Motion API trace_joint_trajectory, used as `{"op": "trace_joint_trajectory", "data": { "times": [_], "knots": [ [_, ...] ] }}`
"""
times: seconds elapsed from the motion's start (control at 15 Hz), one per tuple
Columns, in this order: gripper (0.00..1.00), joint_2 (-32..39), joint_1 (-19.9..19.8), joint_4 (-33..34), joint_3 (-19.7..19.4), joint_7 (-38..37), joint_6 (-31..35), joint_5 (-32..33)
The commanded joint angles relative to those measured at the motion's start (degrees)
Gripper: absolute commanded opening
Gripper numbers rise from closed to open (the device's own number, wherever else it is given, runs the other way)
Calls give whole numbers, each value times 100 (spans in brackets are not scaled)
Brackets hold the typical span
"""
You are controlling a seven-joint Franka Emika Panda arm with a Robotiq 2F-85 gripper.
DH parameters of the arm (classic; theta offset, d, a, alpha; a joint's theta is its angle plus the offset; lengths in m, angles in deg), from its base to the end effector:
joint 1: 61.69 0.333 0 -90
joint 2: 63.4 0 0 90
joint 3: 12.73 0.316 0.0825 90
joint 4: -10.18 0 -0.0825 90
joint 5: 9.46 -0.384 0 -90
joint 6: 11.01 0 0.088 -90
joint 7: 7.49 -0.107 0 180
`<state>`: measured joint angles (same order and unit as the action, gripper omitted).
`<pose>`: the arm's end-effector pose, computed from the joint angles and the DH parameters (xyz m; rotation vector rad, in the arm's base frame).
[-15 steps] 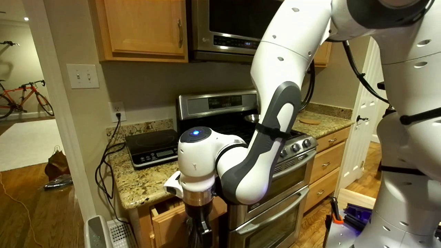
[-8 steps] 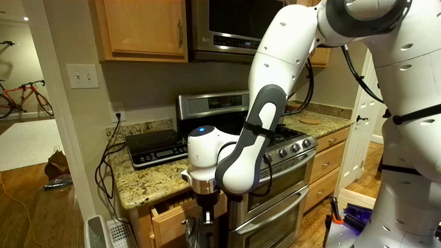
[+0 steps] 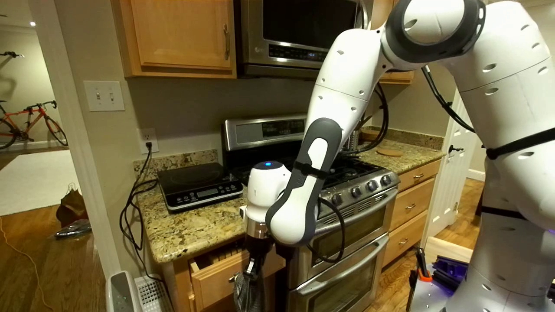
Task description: Slide close the drawer on the left
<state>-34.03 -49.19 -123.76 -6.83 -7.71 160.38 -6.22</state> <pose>0.4900 0.1707 0.1318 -3.0260 -0.5441 -0.2109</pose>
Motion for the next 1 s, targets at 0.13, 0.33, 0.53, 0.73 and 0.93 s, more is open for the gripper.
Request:
{"op": "trace_joint_trajectory", "data": {
  "times": [0.13,0.33,0.53,0.73,0.93],
  "knots": [
    [7,246,571,-17,-798,-846,1379,-273],
    [6,526,780,158,-1149,-869,1719,-559],
    [5,776,785,346,-1164,-837,1767,-796],
    [6,986,794,571,-1201,-785,1841,-895],
    [6,1089,956,728,-1384,-757,1952,-965]
  ]
}}
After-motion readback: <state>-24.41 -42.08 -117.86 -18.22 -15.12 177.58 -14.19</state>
